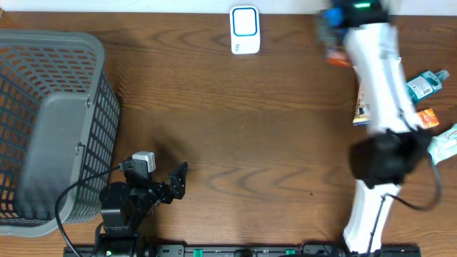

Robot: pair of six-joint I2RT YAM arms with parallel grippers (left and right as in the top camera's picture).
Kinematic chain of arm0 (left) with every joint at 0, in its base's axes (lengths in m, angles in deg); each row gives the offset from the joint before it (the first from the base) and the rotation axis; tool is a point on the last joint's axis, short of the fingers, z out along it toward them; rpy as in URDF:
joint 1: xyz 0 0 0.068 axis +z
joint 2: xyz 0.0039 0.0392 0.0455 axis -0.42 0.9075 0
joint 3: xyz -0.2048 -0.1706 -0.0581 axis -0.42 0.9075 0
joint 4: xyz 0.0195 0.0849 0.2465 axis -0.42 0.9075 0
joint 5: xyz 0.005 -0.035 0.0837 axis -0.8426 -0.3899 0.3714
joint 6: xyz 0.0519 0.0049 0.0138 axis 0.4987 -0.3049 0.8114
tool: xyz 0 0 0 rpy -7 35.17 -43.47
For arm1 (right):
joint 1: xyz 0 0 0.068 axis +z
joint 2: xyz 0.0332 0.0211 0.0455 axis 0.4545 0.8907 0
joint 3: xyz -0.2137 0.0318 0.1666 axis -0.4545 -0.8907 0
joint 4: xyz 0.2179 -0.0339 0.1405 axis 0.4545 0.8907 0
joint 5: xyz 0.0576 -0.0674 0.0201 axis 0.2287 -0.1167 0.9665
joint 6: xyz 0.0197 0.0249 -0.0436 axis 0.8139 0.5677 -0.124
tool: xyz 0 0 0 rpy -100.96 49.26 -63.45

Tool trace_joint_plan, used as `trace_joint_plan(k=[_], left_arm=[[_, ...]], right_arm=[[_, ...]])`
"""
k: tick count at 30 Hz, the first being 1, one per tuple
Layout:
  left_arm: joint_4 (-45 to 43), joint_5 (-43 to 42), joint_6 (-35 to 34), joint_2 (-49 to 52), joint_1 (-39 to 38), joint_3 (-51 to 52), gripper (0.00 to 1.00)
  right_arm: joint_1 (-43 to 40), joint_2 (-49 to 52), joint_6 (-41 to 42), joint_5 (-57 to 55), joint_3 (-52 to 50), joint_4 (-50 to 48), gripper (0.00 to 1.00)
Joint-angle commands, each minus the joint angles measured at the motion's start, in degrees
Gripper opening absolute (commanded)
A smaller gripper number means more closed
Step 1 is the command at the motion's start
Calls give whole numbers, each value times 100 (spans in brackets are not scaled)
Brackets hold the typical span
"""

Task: Scan the item barcode
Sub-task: 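Move the packet to the right table edge and release it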

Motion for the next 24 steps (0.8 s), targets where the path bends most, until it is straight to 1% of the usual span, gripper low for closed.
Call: trace_joint_plan(k=[1, 4, 7, 10, 13, 16, 17, 18, 19, 20, 24], left_arm=[[129, -57, -52, -4, -22, 90, 99], [129, -57, -52, -4, -22, 90, 99], [129, -57, -52, -4, -22, 90, 98], [129, -57, -52, -4, -22, 90, 98], [129, -57, -52, -4, -22, 90, 99], [129, -57, -52, -4, -22, 90, 99], [129, -57, -52, -4, -22, 90, 99], [129, -57, -52, -4, -22, 90, 99], [129, -57, -52, -4, -22, 90, 99], [129, -57, -52, -4, -22, 90, 98], [129, -57, -52, -4, -22, 90, 98]], right_arm=[[-575, 103, 2076, -776, -85, 737, 1], [-1071, 131, 2275, -772, -378, 986, 1], [-1550, 136, 2267, -774, -957, 929, 1], [-1875, 136, 2293, -962, -1718, 750, 1], [-2114, 136, 2623, -1412, -2516, 380, 1], [-2330, 136, 2656, -1432, -3005, 170, 1], [-2396, 136, 2649, -1340, -3042, 181, 6], [-2444, 136, 2645, -1241, -3038, 192, 38], [-2496, 109, 2546, -1084, -3003, 221, 84], [-2527, 72, 2358, -920, -2953, 232, 99], [-2505, -297, 1665, -127, -2739, 304, 99]])
